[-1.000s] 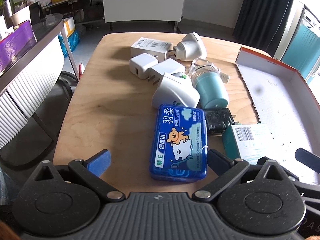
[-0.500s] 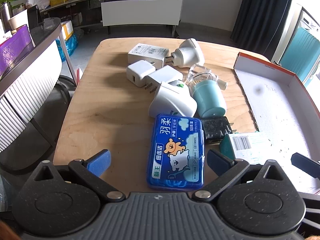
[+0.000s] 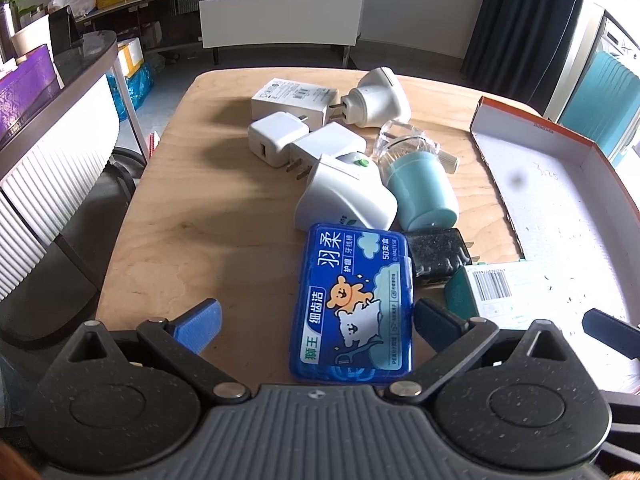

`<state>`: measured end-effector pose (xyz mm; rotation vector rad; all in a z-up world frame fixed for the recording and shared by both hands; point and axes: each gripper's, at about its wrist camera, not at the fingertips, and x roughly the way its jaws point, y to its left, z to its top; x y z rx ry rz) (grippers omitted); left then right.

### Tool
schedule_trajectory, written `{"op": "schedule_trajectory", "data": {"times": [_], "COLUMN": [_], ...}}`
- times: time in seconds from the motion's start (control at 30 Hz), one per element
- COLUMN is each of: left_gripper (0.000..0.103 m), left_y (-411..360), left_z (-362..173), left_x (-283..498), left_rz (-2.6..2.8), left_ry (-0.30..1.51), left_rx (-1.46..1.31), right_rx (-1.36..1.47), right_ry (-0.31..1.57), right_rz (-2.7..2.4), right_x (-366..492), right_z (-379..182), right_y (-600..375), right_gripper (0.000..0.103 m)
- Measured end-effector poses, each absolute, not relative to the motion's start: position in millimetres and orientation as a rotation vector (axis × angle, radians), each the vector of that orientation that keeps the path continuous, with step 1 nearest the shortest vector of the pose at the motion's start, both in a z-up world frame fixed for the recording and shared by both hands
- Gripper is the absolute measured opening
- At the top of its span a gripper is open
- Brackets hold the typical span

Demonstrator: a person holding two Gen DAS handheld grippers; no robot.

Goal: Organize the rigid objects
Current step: 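Close left tool on blue tissue pack while right tool grips teal barcode box, then carry blue pack with left tool while right tool carries teal box into orange-rimmed box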

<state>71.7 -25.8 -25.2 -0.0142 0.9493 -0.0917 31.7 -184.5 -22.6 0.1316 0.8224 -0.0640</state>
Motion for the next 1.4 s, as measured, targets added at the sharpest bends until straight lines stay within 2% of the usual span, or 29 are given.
{"op": "schedule_trajectory", "data": {"times": [0.1, 0.17, 0.3, 0.37, 0.4, 0.47, 0.5, 0.7, 1.4], "left_gripper": [0.103, 0.094, 0.086, 0.067, 0.063, 0.063, 0.063, 0.063, 0.063], "left_y": [-26, -26, -28, -29, -28, -27, -26, -20, -32], "left_z": [-30, -35, -36, -34, -34, -34, -34, -28, 9], "left_x": [74, 77, 75, 72, 71, 70, 70, 65, 61], "left_rz": [-0.100, -0.107, -0.127, -0.143, -0.149, -0.159, -0.160, -0.146, -0.191], "left_ry": [0.954, 0.961, 0.934, 0.915, 0.905, 0.898, 0.896, 0.880, 0.802], "left_rx": [-0.013, -0.014, 0.006, 0.017, 0.015, 0.012, 0.005, -0.016, -0.023], "right_rx": [0.125, 0.126, 0.132, 0.145, 0.155, 0.174, 0.181, 0.137, 0.167], "right_ry": [0.844, 0.864, 0.906, 0.921, 0.925, 0.936, 0.940, 0.910, 0.782], "right_rz": [-0.054, -0.046, -0.037, -0.030, -0.022, -0.014, -0.010, -0.002, -0.043], "right_x": [37, 41, 49, 52, 54, 56, 57, 55, 45], "right_z": [-26, -30, -38, -41, -43, -46, -47, -41, 5], "right_y": [-183, -182, -180, -181, -182, -184, -184, -182, -219], "right_gripper": [0.100, 0.100, 0.100, 0.100, 0.100, 0.096, 0.090, 0.085, 0.084]}}
